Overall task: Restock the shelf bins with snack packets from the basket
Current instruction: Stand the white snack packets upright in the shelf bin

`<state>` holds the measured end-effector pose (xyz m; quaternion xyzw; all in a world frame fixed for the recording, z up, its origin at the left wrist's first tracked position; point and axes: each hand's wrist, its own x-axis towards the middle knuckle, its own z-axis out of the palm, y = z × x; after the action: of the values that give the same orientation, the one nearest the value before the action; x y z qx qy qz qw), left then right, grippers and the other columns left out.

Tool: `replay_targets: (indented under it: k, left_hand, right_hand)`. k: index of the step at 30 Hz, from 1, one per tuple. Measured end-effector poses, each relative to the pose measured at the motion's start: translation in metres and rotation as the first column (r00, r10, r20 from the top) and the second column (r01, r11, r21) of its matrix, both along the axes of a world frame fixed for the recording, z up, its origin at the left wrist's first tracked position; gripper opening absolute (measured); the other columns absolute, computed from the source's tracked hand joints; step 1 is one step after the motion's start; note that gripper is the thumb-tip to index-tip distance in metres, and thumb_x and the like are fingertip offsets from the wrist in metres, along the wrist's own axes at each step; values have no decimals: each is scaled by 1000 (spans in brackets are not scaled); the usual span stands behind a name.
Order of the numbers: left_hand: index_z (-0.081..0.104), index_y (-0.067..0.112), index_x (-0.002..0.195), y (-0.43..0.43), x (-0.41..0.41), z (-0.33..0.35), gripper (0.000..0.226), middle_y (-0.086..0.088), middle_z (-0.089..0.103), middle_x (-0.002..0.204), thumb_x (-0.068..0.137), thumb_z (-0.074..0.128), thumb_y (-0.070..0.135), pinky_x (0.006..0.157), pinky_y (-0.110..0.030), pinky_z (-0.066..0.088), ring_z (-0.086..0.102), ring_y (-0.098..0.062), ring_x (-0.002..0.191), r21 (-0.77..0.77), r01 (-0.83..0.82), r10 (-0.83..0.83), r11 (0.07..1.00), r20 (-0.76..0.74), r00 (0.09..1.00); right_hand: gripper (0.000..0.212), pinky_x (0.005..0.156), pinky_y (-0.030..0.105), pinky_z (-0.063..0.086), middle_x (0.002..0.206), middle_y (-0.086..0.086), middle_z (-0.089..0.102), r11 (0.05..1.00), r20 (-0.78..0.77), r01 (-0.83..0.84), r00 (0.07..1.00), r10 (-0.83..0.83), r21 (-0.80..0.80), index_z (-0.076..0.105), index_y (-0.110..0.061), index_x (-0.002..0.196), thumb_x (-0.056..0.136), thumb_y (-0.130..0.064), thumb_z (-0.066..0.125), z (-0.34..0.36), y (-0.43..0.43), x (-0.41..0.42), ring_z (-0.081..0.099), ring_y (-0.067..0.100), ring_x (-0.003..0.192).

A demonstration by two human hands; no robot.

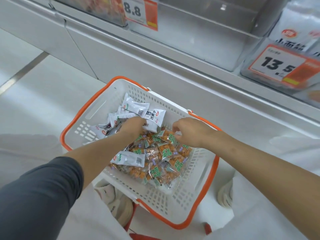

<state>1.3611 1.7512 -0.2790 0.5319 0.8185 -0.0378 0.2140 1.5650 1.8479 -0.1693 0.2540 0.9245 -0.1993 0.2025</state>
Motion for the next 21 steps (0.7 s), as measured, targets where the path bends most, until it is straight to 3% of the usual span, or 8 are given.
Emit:
replay_targets:
  k: [2,5,8,11,13,17,19,21]
  left_hand:
    - [67,16,104,11,7,17,34,-7,68,99,87,51,-7,74,-32,51,64,-26,93,60,37,-37,998,-4,999]
    - [57,15,76,34,17,53,22,-2,59,77,94,49,6,69,-33,49,60,-23,79,223,100,-91,970,-51,995]
    - [54,10,81,58,33,102,24,0,51,74,102,42,17,62,-29,36,49,-19,68,304,23,-88,952,203,975]
    - [61,1,86,75,49,147,25,-2,52,73,101,47,15,64,-25,33,47,-16,67,321,-80,-85,944,468,879]
    - [61,-10,86,80,60,170,29,-10,53,73,100,48,13,67,-26,39,48,-18,67,324,-193,-62,926,636,770]
    - [66,-3,103,83,77,201,24,-11,57,79,101,48,14,68,-19,52,52,-11,65,296,-400,2,868,802,597]
    - [69,2,104,81,82,211,20,-9,60,75,99,53,13,75,-25,54,54,-8,62,342,-410,-4,846,772,636]
    - [71,10,98,77,78,217,14,-1,62,64,96,57,14,67,-19,53,56,-1,54,383,-403,15,831,710,704]
  right_hand:
    - [23,95,37,49,111,6,67,1000,-14,20,1000,-20,15,65,-12,110,94,-23,52,7,5,4,62,23,103]
    - [28,93,35,48,122,5,63,990,-44,141,989,-140,8,62,-15,120,96,-24,52,15,19,13,58,23,110]
    - [41,88,32,47,129,5,59,949,-142,312,938,-315,-42,53,-15,131,93,-27,58,23,36,23,57,22,111]
    - [71,83,29,44,128,0,50,802,-233,486,784,-576,-348,35,-20,143,85,-40,71,34,45,35,54,17,110]
    - [82,83,31,52,126,-1,55,650,-231,462,679,-697,-604,34,-23,142,76,-41,80,45,47,43,60,15,109]
    - [49,78,29,60,113,5,71,568,-235,352,658,-716,-744,57,-13,124,81,-21,79,59,49,65,71,15,94]
    - [34,78,29,60,107,2,74,572,-220,354,675,-704,-740,66,-14,115,84,-22,76,66,50,76,72,15,92]
    - [29,81,32,60,101,0,75,566,-209,362,677,-706,-741,69,-16,109,82,-26,76,74,53,86,72,16,91]
